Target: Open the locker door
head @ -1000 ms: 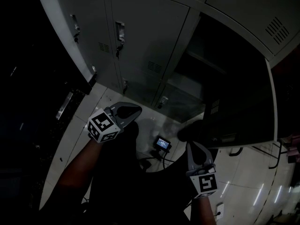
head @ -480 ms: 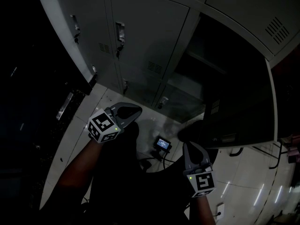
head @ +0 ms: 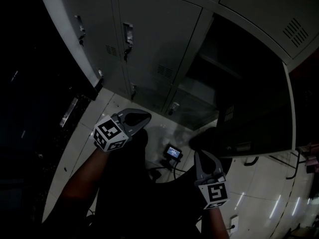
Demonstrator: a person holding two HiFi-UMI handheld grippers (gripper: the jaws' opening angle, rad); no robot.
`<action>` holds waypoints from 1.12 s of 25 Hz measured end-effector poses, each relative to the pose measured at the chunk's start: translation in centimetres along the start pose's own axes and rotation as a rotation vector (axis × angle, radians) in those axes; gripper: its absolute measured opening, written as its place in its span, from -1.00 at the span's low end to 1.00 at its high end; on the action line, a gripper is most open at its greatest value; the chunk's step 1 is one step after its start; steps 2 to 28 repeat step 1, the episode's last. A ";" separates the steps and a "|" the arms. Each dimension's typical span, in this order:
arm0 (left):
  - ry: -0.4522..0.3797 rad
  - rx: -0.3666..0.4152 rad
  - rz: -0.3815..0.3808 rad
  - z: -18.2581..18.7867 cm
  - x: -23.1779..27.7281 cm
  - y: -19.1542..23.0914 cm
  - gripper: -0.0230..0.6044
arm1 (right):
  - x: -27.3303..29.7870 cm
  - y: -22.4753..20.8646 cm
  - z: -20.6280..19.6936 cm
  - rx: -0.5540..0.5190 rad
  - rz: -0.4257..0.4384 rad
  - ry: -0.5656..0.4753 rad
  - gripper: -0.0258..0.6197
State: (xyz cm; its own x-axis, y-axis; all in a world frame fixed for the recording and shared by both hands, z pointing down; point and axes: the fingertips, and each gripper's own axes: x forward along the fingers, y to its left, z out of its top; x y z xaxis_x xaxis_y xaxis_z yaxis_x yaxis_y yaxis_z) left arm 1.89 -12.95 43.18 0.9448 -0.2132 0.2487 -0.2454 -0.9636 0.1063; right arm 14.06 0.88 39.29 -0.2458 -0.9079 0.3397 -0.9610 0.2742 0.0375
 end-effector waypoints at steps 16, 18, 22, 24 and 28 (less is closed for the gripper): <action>-0.001 0.000 0.000 0.0 0.0 0.0 -0.89 | 0.0 0.0 0.0 -0.001 0.000 0.000 -0.92; -0.001 0.000 0.000 0.0 0.0 0.0 -0.89 | 0.0 0.0 0.0 -0.001 0.000 0.000 -0.92; -0.001 0.000 0.000 0.0 0.0 0.0 -0.89 | 0.0 0.0 0.0 -0.001 0.000 0.000 -0.92; -0.001 0.000 0.000 0.0 0.0 0.0 -0.89 | 0.0 0.0 0.0 -0.001 0.000 0.000 -0.92; -0.001 0.000 0.000 0.0 0.0 0.0 -0.89 | 0.0 0.0 0.0 -0.001 0.000 0.000 -0.92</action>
